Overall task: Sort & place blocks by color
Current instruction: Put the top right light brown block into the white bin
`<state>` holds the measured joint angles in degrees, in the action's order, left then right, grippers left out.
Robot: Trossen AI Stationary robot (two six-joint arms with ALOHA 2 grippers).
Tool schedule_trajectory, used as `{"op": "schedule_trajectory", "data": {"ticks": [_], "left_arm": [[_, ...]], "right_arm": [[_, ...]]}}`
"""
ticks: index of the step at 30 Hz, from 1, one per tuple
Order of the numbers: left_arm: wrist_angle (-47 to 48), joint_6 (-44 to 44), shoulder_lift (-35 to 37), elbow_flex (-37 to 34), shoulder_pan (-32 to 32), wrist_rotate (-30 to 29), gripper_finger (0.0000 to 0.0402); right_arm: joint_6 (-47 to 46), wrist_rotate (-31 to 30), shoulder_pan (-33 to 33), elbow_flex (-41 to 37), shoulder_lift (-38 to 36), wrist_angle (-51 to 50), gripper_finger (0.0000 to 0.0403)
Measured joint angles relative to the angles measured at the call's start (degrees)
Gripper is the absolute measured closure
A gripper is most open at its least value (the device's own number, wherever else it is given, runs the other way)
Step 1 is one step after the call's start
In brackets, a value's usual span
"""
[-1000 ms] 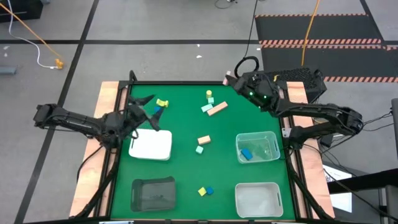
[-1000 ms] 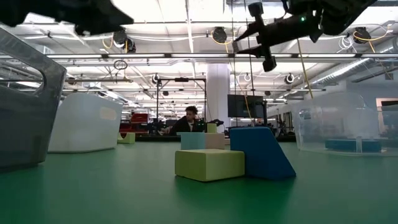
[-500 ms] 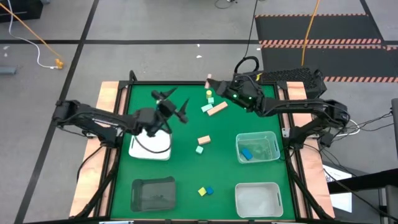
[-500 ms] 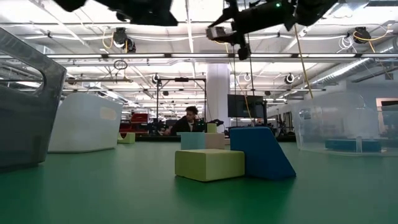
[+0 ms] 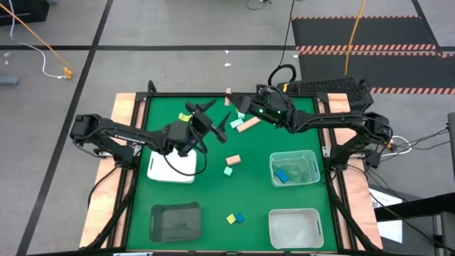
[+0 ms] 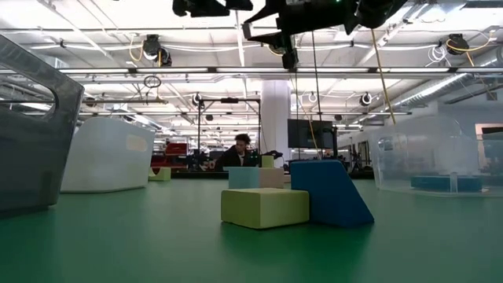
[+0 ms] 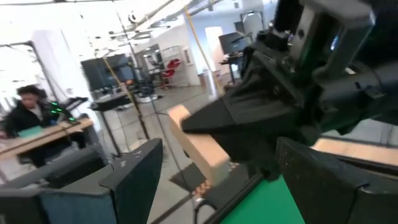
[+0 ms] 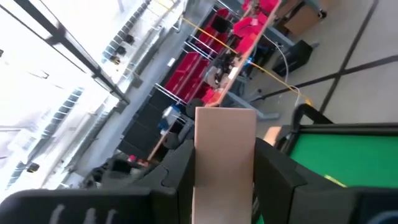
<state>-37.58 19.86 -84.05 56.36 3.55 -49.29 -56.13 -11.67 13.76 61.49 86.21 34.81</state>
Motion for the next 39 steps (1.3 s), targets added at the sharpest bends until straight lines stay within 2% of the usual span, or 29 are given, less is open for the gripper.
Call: {"op": "schedule_trajectory", "data": {"ticks": [3, 6, 10, 15, 19, 22, 32, 35, 39], "left_arm": [[0.41, -1.91, -0.09, 0.0, -0.86, 1.59, 0.0095], [0.22, -2.65, -1.18, -0.01, -1.72, 3.06, 0.0118], [0.16, -3.21, -1.49, 0.02, -2.6, 6.89, 0.0177], [0.16, -4.03, -1.72, 0.0, -3.04, 7.15, 0.026], [0.04, -3.6, -1.68, 0.0, -2.99, 7.0, 0.0297], [0.1, -5.78, -1.68, 0.0, -2.95, 6.73, 0.0293], [2.05, -12.47, -1.92, -0.02, -3.58, 7.49, 0.0219], [2.67, -13.57, -2.03, -0.07, -3.52, 7.72, 0.0222], [2.42, -13.16, -2.03, -0.09, -3.36, 7.06, 0.0269]], "right_arm": [[0.47, 1.45, -0.45, 0.0, -0.02, 1.11, 0.0293], [1.37, 1.49, -0.89, 0.0, -0.01, 0.91, 0.0293], [3.09, 2.44, -1.12, -0.03, -0.02, 0.8, 0.0293], [4.65, 3.77, -1.01, -0.07, -0.05, 0.61, 0.0293], [6.43, 4.51, -0.99, -0.07, -0.13, 1.41, 0.0293], [8.3, 5.05, -0.99, -0.11, -0.12, 2.04, 0.0293], [15.48, 9.72, -1.14, -0.11, -0.35, 2.49, 0.0293], [15.65, 10.54, -1.27, -0.11, -0.35, 2.51, 0.0293], [15.74, 11.38, -1.21, -0.03, -0.35, 2.12, 0.0293]]}}
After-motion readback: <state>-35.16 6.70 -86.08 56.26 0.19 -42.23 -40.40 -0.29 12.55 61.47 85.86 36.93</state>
